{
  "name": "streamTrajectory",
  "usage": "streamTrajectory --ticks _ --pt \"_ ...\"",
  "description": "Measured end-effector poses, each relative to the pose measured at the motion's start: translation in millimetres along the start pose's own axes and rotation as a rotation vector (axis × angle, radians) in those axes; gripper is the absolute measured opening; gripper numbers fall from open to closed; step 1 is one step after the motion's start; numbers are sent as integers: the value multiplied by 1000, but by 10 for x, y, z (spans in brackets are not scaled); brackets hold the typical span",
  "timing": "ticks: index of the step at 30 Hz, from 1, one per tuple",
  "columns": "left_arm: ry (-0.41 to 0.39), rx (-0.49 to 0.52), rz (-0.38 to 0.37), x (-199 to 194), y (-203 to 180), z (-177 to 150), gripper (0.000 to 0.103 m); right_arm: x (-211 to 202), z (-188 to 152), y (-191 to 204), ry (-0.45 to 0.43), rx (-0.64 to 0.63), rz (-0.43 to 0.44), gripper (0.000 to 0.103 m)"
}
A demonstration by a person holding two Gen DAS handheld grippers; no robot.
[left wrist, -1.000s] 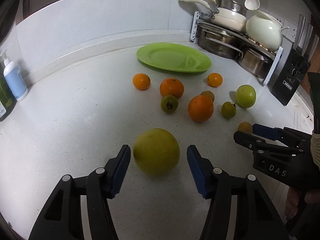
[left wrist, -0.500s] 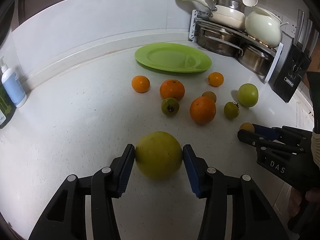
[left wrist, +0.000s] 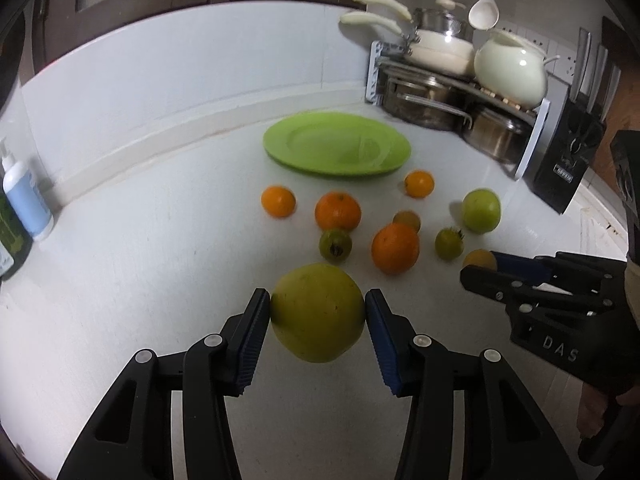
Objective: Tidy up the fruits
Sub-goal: 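Carry both fruits onto the green plate and open both grippers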
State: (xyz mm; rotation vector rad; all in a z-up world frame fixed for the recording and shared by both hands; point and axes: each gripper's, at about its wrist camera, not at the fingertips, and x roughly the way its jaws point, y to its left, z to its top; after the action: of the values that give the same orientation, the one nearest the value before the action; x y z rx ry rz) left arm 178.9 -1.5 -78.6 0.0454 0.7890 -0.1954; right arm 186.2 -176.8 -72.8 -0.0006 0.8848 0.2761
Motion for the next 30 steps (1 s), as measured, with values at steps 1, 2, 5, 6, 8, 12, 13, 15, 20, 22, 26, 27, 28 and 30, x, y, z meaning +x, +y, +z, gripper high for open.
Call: streamTrajectory --ticks 1,2,5,6,8,12,13,15,20,22,26,27,28,30 --pt "-9 7 -3 -19 2 27 49 -17 14 15 -6 -3 3 28" --pt "-23 16 -3 -47 2 64 49 -36 38 32 -13 -7 6 28" --pt "-50 37 -9 -92 -8 153 49 -98 123 73 -43 -17 11 28" --pt "-60 42 -11 -102 -3 190 49 -117 152 81 -52 -18 12 28" --pt "-72 50 -18 -106 11 266 49 -156 229 88 -74 -20 14 28" --pt "-95 65 -33 -89 42 449 49 -202 396 82 -114 -23 10 28" --pt "-102 71 -35 -83 44 495 49 -206 438 75 -122 -26 8 28" --pt "-113 86 -37 -57 46 600 49 -216 547 60 -141 -34 -3 28" --pt "-128 103 -54 51 58 892 49 -207 829 32 -173 -73 -34 28" --pt "-131 106 -61 100 62 1003 49 -193 961 38 -189 -103 -54 28" --pt "-126 104 -72 229 81 1244 49 -127 1199 14 -194 -120 -61 28" --pt "-123 110 -75 277 75 1309 49 -85 1275 -2 -190 -119 -61 28" --pt "-122 118 -77 330 83 1384 48 -60 1316 -15 -188 -119 -58 28" --pt "-113 130 -79 427 86 1481 49 47 1431 -51 -173 -108 -57 28"
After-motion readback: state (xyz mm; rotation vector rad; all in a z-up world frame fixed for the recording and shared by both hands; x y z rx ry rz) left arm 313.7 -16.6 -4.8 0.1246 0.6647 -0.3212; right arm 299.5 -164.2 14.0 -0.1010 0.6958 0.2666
